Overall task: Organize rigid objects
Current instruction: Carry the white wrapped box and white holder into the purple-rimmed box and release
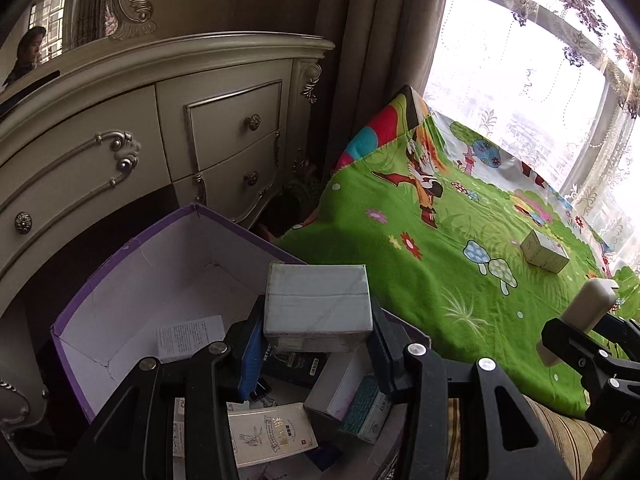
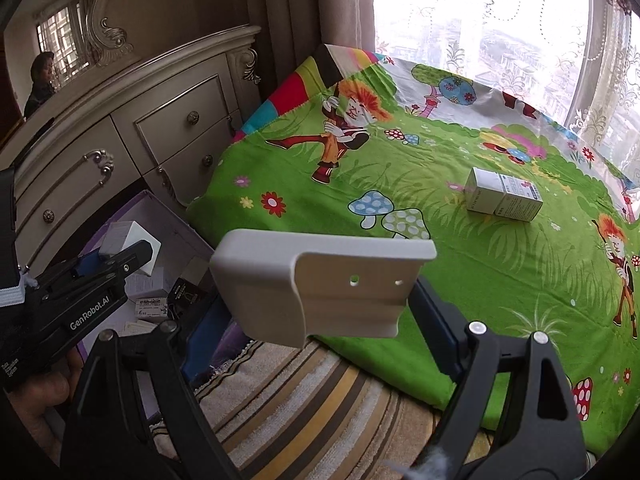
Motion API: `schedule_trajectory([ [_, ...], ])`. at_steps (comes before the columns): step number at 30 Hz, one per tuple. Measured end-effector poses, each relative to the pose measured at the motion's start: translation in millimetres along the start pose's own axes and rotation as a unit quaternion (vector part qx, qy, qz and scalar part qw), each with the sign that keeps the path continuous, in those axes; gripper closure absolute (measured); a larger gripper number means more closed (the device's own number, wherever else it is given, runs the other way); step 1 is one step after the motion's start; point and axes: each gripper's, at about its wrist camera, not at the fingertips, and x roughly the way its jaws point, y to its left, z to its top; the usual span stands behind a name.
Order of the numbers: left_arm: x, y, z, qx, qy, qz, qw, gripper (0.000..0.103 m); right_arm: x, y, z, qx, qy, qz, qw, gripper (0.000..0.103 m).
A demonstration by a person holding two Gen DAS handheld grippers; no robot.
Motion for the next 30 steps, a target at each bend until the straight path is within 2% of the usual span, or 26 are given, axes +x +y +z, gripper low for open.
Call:
schedule_trajectory([
  [14, 8, 59, 7, -0.060, 0.003, 0.042, 0.9973, 0.057, 31, 82, -9, -0.082, 0.055, 0.072, 0.993, 0.015],
  [20, 11, 66, 6, -0.065, 0.009, 0.053, 0.9964, 0.056, 42, 111, -23, -0.128, 0.093, 0.108, 0.982, 0.015],
  [22, 14, 66, 6, -0.062, 0.016, 0.057, 0.9963, 0.054, 46, 119, -28, -0.147, 0.108, 0.116, 0.976, 0.013],
  [23, 15, 65, 6, -0.059, 0.020, 0.059, 0.9963, 0.049, 47, 121, -30, -0.153, 0.111, 0.116, 0.975, 0.012],
  [26, 16, 62, 5, -0.054, 0.020, 0.064, 0.9963, 0.040, 47, 120, -31, -0.151, 0.111, 0.109, 0.976, 0.010],
  [30, 15, 58, 7, -0.050, 0.019, 0.065, 0.9964, 0.038, 47, 110, -28, -0.127, 0.110, 0.108, 0.980, 0.009],
])
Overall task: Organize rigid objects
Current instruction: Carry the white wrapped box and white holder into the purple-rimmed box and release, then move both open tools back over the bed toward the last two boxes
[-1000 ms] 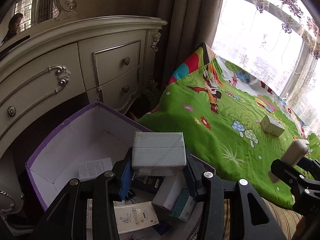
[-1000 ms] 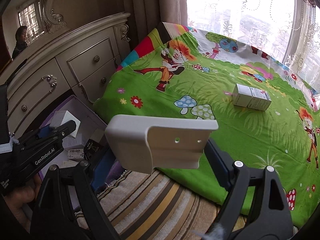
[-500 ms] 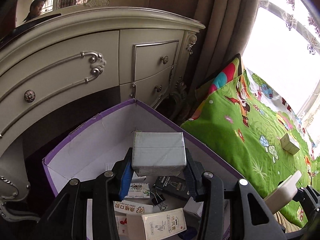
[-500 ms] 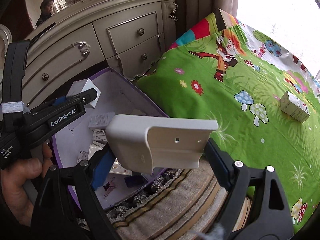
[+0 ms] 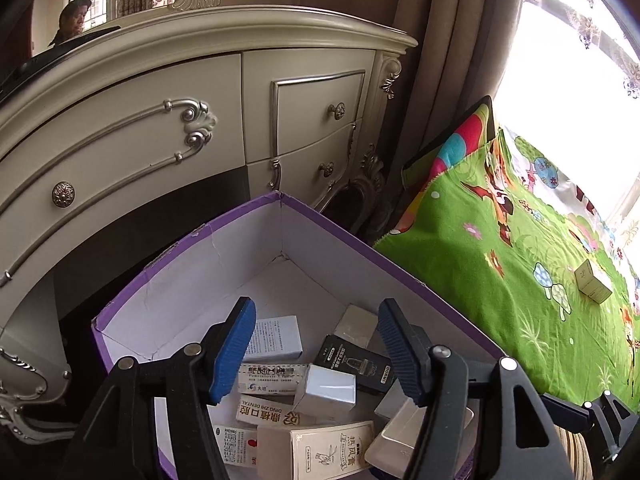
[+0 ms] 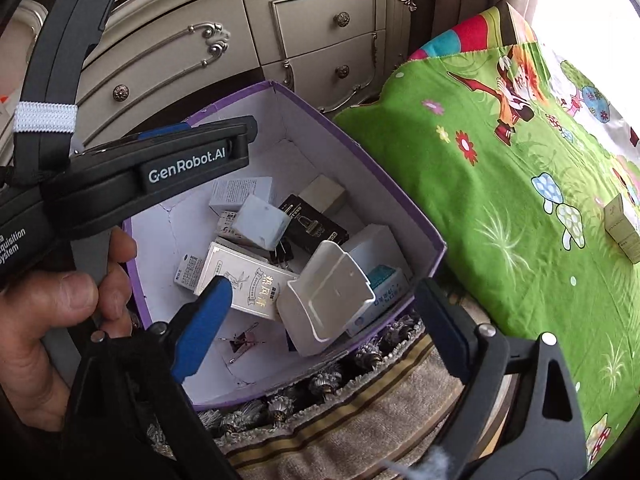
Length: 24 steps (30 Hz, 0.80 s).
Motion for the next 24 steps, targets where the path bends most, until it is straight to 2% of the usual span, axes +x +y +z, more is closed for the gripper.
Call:
schedule_trajectory([
  [10, -2, -29, 1, 0.028, 0.003, -0.009, 0.9996, 0.037, -16, -39, -1, 0.068, -0.026, -0.014, 0.997, 0.009],
  [24, -3, -110, 4, 0.084, 0.008, -0.062, 0.9945, 0.037, -44, -126, -15, 0.135, -0.051, -0.086, 0.986, 0.009],
])
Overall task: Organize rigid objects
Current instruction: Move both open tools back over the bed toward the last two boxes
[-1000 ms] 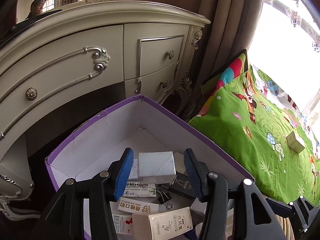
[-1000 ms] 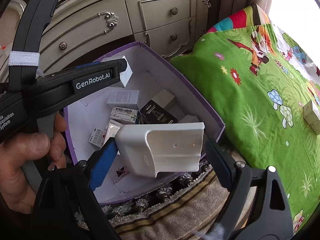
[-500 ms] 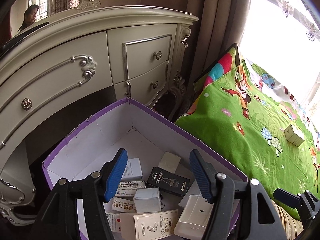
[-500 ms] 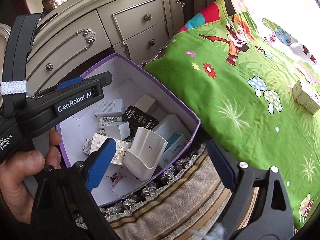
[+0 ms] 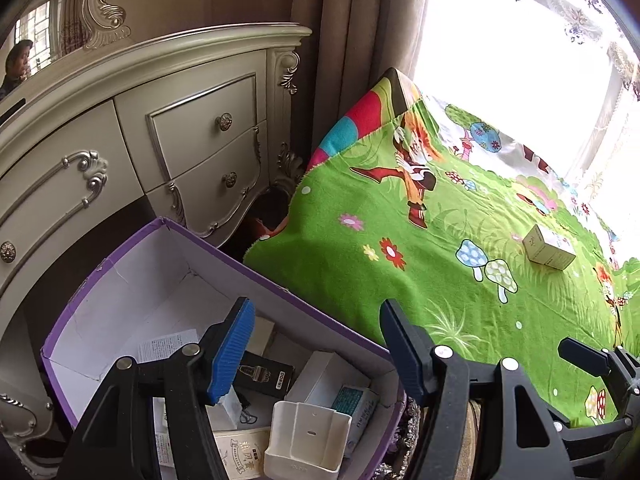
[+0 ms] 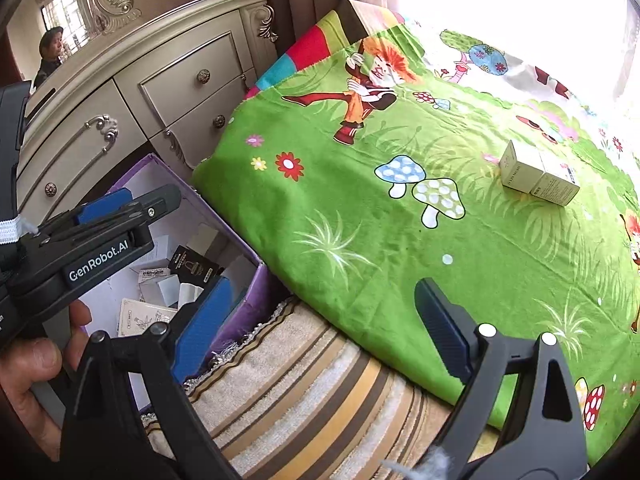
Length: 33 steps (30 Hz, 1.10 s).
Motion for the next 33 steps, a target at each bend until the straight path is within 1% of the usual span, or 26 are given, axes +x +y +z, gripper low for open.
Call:
schedule_trajectory([
  [10, 8, -64, 11, 0.039, 0.007, -0.044, 0.9982, 0.037, -7, -72, -3, 0.049, -0.006, -0.048, 0.998, 0.009],
  [16, 13, -104, 21, 0.057, 0.009, -0.073, 0.9957, 0.036, -20, -122, 6, 0.081, -0.020, -0.078, 0.993, 0.009],
  [21, 17, -142, 31, 0.079, 0.006, -0.092, 0.9926, 0.035, -34, -168, 24, 0.112, -0.038, -0.107, 0.987, 0.009],
  [25, 18, -174, 45, 0.096, 0.001, -0.106, 0.9897, 0.035, -44, -202, 42, 0.142, -0.055, -0.117, 0.981, 0.009],
  [29, 19, -205, 68, 0.108, -0.010, -0.120, 0.9868, 0.034, -57, -234, 62, 0.180, -0.084, -0.120, 0.973, 0.009],
  [33, 21, -232, 96, 0.104, -0.027, -0.127, 0.9861, 0.030, -64, -254, 84, 0.199, -0.107, -0.117, 0.967, 0.008],
])
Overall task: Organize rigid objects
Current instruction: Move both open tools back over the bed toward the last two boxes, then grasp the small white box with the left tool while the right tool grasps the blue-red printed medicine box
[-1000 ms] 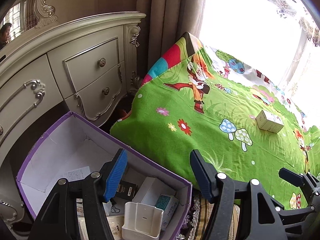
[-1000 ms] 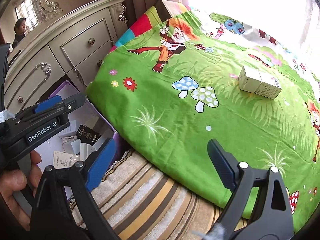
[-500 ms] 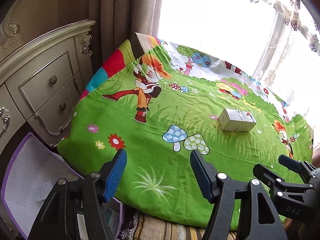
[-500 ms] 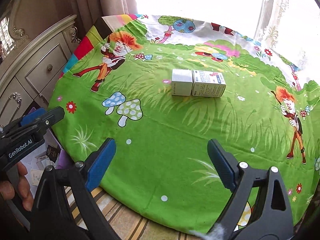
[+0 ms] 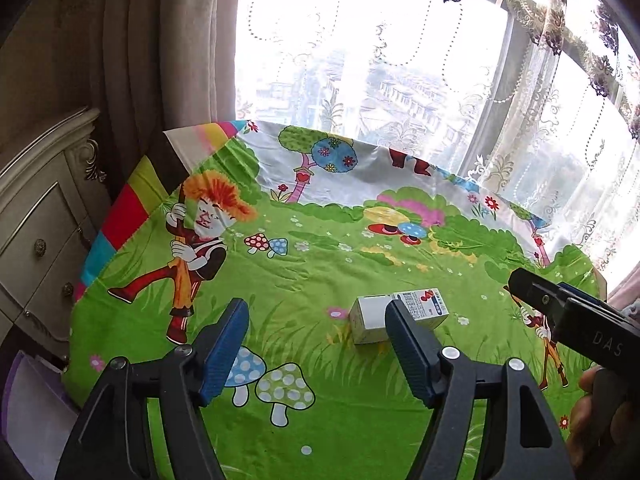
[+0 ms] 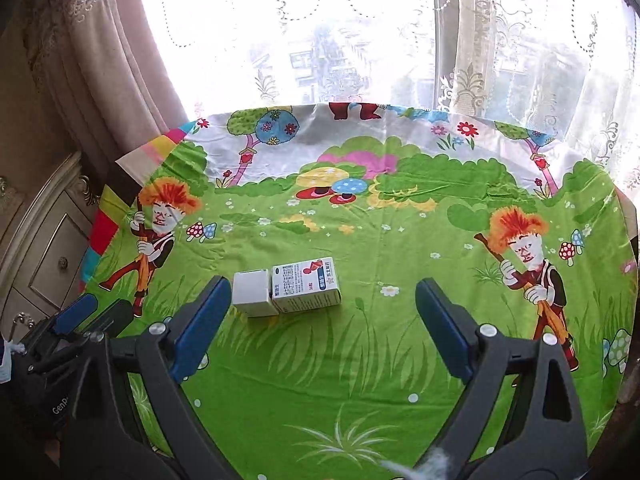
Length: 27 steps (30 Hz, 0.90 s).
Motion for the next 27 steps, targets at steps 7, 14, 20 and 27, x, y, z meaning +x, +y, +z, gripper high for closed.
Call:
schedule_trajectory([
  [7, 33, -19, 38, -0.042, -0.014, -0.009, 0.9990, 0.028, 25, -16, 33, 0.039, -0.020, 0.005, 0.999, 0.006],
  [14, 78, -21, 19, -0.067, 0.007, -0.012, 0.9977, 0.028, 53, -39, 25, 0.063, -0.031, -0.030, 0.997, 0.006],
  [20, 112, -33, -16, -0.041, 0.048, -0.025, 0.9977, 0.028, 88, -59, -1, 0.081, 0.003, -0.033, 0.996, 0.006],
  [27, 131, -43, -39, -0.016, 0.077, -0.043, 0.9960, 0.028, 100, -72, -16, 0.087, 0.009, -0.035, 0.996, 0.006],
])
